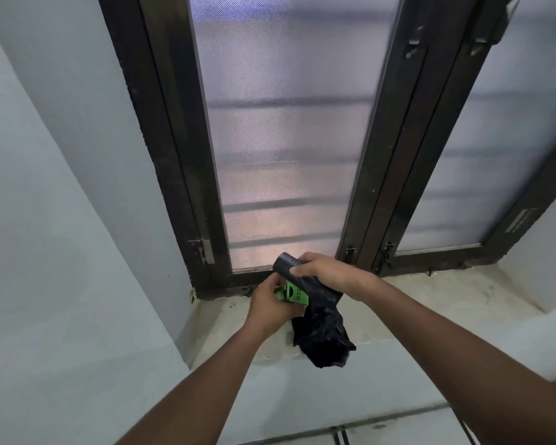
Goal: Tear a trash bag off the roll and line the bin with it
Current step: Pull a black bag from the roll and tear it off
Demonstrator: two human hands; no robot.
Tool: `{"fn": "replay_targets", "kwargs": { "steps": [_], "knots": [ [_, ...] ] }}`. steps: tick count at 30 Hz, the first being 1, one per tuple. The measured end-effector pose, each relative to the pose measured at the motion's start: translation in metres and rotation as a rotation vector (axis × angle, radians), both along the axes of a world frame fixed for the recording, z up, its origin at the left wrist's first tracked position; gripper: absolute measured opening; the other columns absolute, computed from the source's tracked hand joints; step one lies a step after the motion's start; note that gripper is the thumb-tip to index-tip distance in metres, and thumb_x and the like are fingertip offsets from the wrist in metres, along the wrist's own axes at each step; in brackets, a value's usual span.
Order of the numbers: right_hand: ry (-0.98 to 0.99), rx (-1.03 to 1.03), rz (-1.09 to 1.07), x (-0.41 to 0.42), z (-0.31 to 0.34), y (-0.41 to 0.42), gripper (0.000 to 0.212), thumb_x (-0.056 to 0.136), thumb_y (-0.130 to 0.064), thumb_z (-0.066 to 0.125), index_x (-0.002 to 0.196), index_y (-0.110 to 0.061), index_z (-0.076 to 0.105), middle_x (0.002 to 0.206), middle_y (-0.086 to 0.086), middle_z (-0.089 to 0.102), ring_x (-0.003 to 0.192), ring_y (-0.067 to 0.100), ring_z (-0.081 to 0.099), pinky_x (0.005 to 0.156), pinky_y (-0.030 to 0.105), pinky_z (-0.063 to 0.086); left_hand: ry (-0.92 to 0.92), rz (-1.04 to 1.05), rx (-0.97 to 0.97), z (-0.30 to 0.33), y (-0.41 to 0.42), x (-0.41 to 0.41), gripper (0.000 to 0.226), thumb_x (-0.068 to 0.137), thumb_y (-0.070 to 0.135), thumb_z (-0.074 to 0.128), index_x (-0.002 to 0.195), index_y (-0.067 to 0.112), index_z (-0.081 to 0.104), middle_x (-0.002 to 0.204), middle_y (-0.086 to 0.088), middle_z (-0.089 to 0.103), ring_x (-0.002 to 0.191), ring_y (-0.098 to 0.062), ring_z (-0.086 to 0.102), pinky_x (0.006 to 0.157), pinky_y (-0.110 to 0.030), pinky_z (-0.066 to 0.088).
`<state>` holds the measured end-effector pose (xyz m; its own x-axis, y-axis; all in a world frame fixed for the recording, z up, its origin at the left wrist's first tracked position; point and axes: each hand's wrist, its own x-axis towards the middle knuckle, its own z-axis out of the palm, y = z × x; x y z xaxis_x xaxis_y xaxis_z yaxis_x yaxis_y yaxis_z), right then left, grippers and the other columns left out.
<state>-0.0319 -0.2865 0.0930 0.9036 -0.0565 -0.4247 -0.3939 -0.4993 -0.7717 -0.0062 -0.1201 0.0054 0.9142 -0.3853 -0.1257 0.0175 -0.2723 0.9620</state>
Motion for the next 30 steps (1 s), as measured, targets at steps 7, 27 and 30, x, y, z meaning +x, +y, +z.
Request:
{"fn": "replay_targets", "kwargs": {
  "steps": [7, 27, 30],
  "knots": [
    [0.003, 0.113, -0.042, 0.001, -0.009, -0.008, 0.038, 0.095, -0.045, 0.062, 0.123, -0.020, 0.060, 0.120, 0.017, 0.068, 0.096, 0.029, 0.068, 0.086, 0.040, 0.051, -0.016, -0.020, -0.035, -0.008, 0.006, 0.000, 0.044, 0.072, 0.002, 0.086, 0.109, 0.018, 0.067, 0.109, 0.006, 0.072, 0.091, 0.014, 0.065, 0.073, -0.015, 0.057],
    [0.013, -0.710, 0.307, 0.002, 0.013, -0.010, 0.044, 0.085, -0.052, 0.068, 0.123, -0.029, 0.069, 0.115, 0.001, 0.065, 0.101, 0.023, 0.062, 0.085, 0.038, 0.054, -0.073, -0.036, -0.031, -0.015, 0.011, 0.005, 0.047, 0.084, 0.003, 0.079, 0.120, 0.031, 0.068, 0.117, 0.012, 0.069, 0.100, 0.010, 0.065, 0.071, -0.012, 0.056],
    [-0.077, -0.924, 0.404, 0.003, 0.009, 0.004, 0.038, 0.087, -0.050, 0.062, 0.116, -0.027, 0.068, 0.107, -0.001, 0.060, 0.096, 0.022, 0.059, 0.076, 0.038, 0.050, -0.074, -0.016, -0.032, -0.018, 0.011, 0.007, 0.058, 0.080, 0.004, 0.082, 0.126, 0.034, 0.067, 0.127, 0.008, 0.069, 0.119, -0.006, 0.062, 0.072, -0.010, 0.055]
  ]
}}
